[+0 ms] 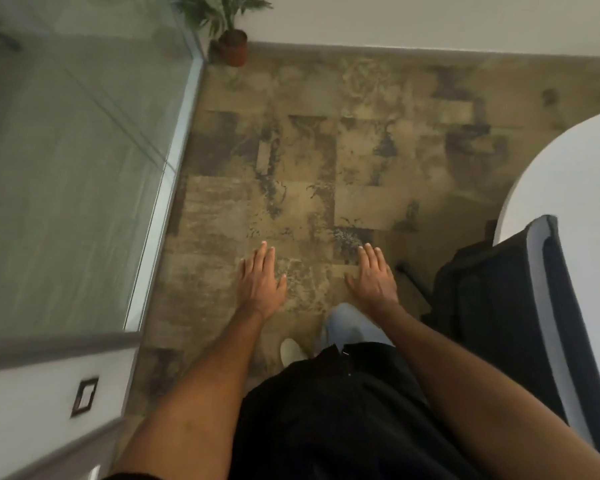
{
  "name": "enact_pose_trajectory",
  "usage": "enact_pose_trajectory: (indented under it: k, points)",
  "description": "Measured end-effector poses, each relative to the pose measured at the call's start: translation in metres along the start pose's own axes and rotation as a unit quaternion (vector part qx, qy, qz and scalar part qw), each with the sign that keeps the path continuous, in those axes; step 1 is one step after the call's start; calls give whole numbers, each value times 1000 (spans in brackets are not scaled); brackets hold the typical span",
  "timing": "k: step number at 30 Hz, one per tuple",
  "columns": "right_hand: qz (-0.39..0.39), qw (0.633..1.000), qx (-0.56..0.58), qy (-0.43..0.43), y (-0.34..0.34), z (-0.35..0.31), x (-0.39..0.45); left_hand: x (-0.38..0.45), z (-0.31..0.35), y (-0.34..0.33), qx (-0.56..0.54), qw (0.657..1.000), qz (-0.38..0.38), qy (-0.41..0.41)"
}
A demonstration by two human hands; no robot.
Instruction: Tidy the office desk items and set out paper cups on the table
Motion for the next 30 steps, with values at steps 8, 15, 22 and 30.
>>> enact_pose_trajectory:
  k: [8, 15, 22, 30]
  points:
    - [27, 997, 48, -47, 68, 5, 122, 157, 37, 50, 32, 998, -19, -51]
    - [24, 995, 56, -84, 166, 52, 243, 309, 100, 125, 75, 993, -23, -93]
    - [78, 981, 94, -149, 270, 118, 323, 442, 215, 179, 104, 981, -26, -159]
    - [98, 957, 137, -238, 340, 233, 397, 588, 390, 177, 152, 945, -70, -280]
Point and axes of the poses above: each hand's wrist, its own x-axis towards the middle knuckle, its own y-axis out of the back of the hand, z = x × y, the point moved 10 cm from there along x, towards the middle knuckle, and after that the axes turned 8 degrees about -z, right-handed, at the moved point
